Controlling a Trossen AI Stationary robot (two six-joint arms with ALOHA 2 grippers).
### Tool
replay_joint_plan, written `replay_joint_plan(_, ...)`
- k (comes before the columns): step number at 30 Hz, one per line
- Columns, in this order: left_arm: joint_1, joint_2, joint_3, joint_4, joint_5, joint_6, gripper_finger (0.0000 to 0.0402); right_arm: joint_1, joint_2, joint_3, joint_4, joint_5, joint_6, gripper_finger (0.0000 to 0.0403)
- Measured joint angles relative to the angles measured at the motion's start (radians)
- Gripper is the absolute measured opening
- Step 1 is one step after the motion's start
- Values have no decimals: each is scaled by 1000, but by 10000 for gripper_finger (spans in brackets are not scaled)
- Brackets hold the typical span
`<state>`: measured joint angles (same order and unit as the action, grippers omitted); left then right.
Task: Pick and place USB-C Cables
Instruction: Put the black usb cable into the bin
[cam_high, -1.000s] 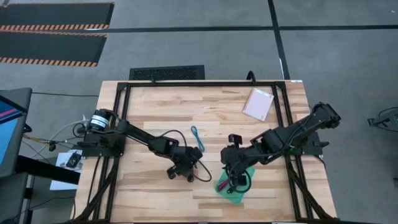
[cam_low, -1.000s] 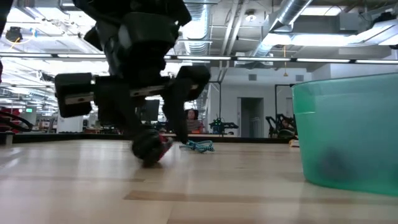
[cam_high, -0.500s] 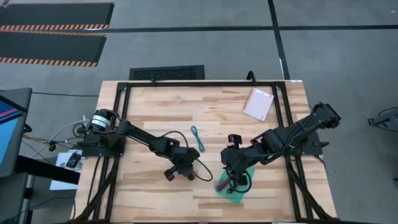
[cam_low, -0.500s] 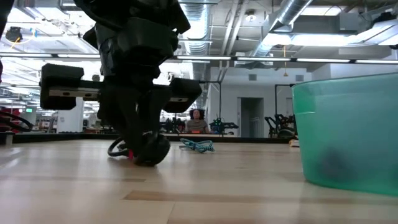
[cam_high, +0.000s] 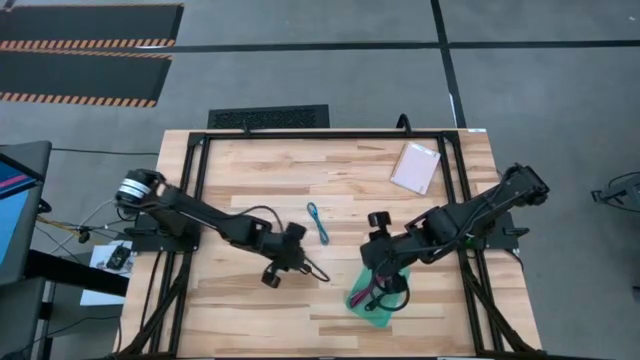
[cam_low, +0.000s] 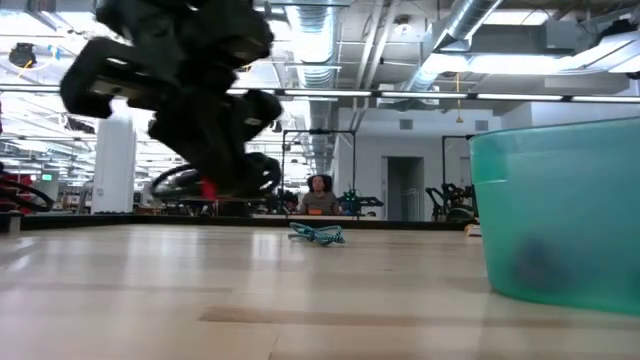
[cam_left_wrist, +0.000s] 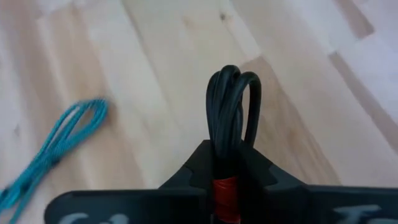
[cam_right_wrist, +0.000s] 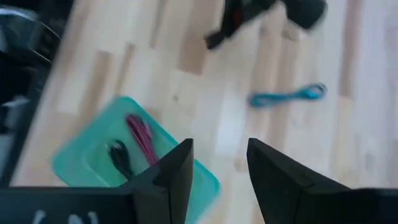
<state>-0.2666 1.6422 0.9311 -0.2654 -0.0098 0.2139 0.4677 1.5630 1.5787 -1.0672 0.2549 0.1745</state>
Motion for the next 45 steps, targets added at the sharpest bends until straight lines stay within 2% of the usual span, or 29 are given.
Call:
replay_joint_plan(8,-68,-321,-232,32,-214,-220,14,-55,-106,-1,-179,30,-21,161)
replay_joint_plan(13,-120,-514,-324,81,-389,-326,20,-108,-338,-100,-171,150,-7,151)
replay_joint_plan(16,-143,-596,-348,122,-479,-331,17,-151,-528,-244,-26,206,2,146)
replay_joint_plan(20,-146,-641,-350,170,-570,-303,17,-205,-762,-478,231,219,3,144)
replay_joint_plan(23,-146,-643,-350,301,-622,-245,21,-251,-879,-649,407,220,-50,144)
replay_joint_plan(26,-139,-631,-349,441,-642,-170,22,-302,-936,-788,591,208,-122,145)
replay_joint_plan(29,-111,-621,-348,524,-646,-125,23,-360,-942,-891,823,91,-211,144)
replay_joint_plan(34,-12,-613,-348,547,-539,-135,23,-497,-858,-959,1080,-152,-277,141)
replay_joint_plan(42,170,-613,-351,581,-290,-199,24,-727,-580,-961,1316,-491,-193,153)
replay_joint_plan(45,221,-623,-412,748,-212,-221,24,-759,-474,-961,1451,-593,-151,163)
